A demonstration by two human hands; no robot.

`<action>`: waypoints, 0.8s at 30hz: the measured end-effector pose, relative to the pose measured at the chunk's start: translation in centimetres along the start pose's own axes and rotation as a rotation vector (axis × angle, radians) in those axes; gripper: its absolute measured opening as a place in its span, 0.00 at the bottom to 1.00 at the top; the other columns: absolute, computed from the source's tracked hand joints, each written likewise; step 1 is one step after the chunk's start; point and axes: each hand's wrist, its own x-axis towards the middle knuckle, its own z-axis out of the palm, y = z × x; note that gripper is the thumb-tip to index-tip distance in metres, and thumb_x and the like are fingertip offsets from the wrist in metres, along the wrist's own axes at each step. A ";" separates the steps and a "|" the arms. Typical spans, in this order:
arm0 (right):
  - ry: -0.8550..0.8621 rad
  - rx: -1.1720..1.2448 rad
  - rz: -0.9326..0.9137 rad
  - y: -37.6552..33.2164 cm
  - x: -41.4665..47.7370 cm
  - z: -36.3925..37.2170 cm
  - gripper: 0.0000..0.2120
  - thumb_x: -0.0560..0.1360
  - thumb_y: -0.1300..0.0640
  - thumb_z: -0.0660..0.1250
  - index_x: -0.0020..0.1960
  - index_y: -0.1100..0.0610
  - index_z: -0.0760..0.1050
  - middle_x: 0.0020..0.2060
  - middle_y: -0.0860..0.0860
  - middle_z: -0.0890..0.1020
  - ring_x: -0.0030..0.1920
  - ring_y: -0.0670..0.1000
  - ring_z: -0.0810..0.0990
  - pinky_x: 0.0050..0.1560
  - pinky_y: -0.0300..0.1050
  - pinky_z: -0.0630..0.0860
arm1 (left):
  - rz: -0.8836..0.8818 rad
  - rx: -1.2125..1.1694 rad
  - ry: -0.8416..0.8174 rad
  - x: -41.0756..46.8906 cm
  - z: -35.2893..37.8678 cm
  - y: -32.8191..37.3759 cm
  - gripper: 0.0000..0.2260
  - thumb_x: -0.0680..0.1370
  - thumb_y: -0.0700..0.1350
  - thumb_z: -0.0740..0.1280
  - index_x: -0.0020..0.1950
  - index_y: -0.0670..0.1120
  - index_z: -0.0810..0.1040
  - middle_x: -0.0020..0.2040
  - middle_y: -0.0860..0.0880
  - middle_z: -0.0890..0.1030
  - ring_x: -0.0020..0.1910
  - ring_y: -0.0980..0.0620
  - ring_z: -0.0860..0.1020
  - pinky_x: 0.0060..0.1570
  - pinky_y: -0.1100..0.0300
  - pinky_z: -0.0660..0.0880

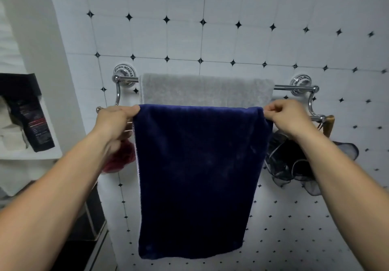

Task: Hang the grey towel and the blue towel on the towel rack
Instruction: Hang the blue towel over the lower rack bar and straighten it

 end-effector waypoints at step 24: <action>-0.153 0.029 -0.020 -0.1 1.2 -1.1 0.05 0.70 0.53 0.74 0.36 0.52 0.80 0.36 0.46 0.84 0.41 0.48 0.80 0.49 0.46 0.75 | 0.026 0.082 0.153 0.6 0.6 0.7 0.03 0.71 0.42 0.74 0.39 0.45 0.82 0.35 0.46 0.82 0.34 0.49 0.79 0.32 0.61 0.68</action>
